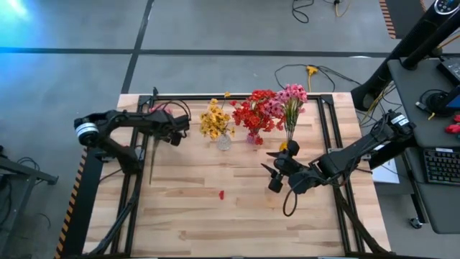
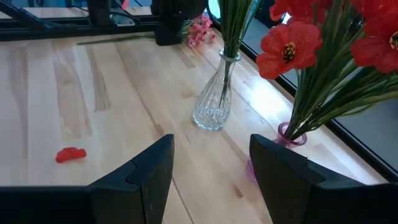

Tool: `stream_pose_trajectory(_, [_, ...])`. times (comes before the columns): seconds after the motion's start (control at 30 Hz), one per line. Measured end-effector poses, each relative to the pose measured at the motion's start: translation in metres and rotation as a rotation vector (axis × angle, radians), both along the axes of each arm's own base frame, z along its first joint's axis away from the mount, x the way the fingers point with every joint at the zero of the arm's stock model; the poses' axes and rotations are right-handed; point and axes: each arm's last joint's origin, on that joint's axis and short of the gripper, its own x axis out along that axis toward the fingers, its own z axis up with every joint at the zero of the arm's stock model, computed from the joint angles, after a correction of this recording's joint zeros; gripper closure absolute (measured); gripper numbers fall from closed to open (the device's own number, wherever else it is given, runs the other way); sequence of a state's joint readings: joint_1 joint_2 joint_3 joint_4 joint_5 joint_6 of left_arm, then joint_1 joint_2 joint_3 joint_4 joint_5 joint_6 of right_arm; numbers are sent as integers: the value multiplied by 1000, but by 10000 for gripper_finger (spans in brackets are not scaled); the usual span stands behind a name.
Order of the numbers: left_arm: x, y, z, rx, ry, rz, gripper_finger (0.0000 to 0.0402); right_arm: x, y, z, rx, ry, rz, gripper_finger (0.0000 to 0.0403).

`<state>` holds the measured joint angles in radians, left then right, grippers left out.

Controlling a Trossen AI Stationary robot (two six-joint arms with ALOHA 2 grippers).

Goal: Sort flowers into vase by color
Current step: Put the pink flowers into the yellow vase

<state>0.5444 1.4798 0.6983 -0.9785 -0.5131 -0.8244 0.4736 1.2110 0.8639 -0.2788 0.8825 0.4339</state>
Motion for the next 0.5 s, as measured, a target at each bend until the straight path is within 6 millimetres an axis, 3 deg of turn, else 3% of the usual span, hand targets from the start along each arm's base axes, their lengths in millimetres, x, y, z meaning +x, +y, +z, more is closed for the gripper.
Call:
stream_pose_trajectory(0.3, [-1, 14, -20, -34, 31, -14, 203, 0, 0, 1, 14, -13, -6, 199])
stream_pose_trajectory(0.5, [1, 16, -23, -48, 41, -19, 250, 1, 1, 1, 19, -25, -5, 199])
